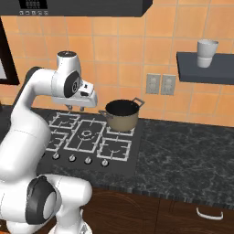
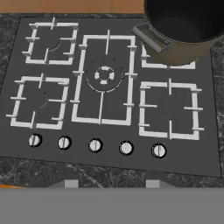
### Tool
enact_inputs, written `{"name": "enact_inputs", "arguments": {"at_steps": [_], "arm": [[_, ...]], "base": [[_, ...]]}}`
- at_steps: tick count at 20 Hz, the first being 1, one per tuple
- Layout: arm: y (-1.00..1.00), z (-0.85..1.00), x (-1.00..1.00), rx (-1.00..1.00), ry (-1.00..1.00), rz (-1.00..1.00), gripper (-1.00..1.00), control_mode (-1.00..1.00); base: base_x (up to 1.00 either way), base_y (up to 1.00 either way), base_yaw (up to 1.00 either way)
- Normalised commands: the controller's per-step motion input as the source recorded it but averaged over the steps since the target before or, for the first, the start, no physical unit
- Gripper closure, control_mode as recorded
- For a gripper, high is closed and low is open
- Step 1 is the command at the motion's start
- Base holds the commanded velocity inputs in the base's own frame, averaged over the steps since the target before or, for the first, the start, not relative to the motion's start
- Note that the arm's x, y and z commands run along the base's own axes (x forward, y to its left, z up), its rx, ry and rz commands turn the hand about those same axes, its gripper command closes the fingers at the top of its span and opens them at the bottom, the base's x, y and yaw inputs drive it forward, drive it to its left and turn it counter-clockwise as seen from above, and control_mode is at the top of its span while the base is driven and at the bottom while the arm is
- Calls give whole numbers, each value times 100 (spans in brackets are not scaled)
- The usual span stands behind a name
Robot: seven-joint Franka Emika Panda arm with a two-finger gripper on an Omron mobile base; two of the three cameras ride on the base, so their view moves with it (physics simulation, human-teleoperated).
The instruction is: Pick the kettle from the counter and place it on a stove burner. Then turn the burner on.
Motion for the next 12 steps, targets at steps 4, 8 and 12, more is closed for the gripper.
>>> {"name": "enact_inputs", "arguments": {"at_steps": [4,8,12], "arm": [[19,-1,-34,1,1,2,-100,-100],[96,-2,-49,0,0,23,-100,-100],[100,0,-18,0,9,39,-100,-100]], "base": [[0,0,0],[0,0,0],[0,0,0]]}}
